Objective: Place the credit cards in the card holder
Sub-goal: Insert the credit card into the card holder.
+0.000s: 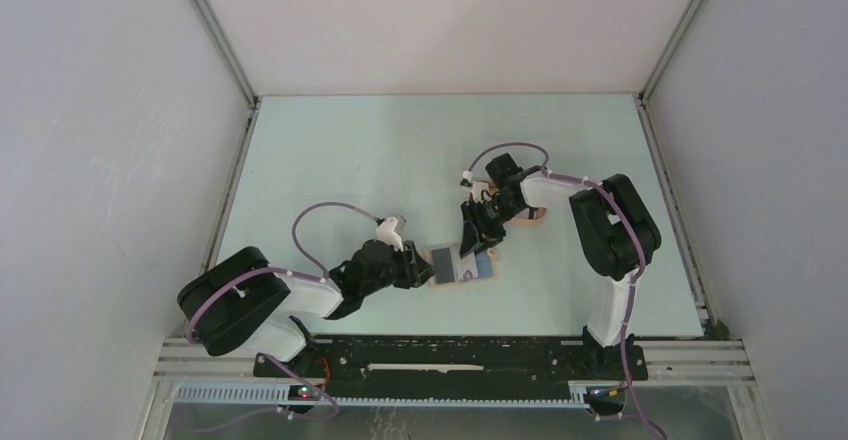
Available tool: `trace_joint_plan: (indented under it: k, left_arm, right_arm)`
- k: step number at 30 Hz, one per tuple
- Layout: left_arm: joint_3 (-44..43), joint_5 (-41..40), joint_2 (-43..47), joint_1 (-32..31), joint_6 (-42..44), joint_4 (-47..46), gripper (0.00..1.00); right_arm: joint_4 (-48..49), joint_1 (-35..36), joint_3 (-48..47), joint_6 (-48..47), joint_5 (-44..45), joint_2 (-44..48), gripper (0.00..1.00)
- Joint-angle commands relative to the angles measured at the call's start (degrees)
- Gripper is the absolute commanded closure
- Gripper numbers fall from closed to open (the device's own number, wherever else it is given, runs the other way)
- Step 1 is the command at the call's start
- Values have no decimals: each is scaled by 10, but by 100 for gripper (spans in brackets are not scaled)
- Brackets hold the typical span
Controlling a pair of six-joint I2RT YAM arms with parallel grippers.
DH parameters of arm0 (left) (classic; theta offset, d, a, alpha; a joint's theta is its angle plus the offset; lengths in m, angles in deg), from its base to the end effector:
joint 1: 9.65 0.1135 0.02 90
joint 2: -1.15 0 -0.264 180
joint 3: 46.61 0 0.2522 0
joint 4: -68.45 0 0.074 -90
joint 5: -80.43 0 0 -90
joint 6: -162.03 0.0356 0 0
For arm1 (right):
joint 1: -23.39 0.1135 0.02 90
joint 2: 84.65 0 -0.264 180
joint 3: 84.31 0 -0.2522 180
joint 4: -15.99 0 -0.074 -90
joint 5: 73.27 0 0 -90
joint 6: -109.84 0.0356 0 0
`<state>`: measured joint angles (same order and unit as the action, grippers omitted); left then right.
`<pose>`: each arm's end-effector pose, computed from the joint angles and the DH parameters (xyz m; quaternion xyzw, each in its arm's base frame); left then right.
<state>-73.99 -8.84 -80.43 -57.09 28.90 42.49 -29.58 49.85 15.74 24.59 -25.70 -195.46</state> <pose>0.1521 -0.1663 0.1182 0.0355 0.8575 -0.3686 0.3572 0.3060 0.1792 0.1334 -0.2163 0.9011 0.3757 0.0094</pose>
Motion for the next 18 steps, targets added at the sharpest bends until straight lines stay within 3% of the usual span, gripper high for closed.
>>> trace_joint_plan:
  k: [1, 18]
  left_arm:
    - [0, 9, 13, 2, 2, -10, 57]
    - [-2, 15, 13, 2, 4, -10, 57]
  right_arm:
    - [-37, 11, -5, -39, 81, 21, 51]
    - [-60, 17, -17, -61, 82, 24, 54]
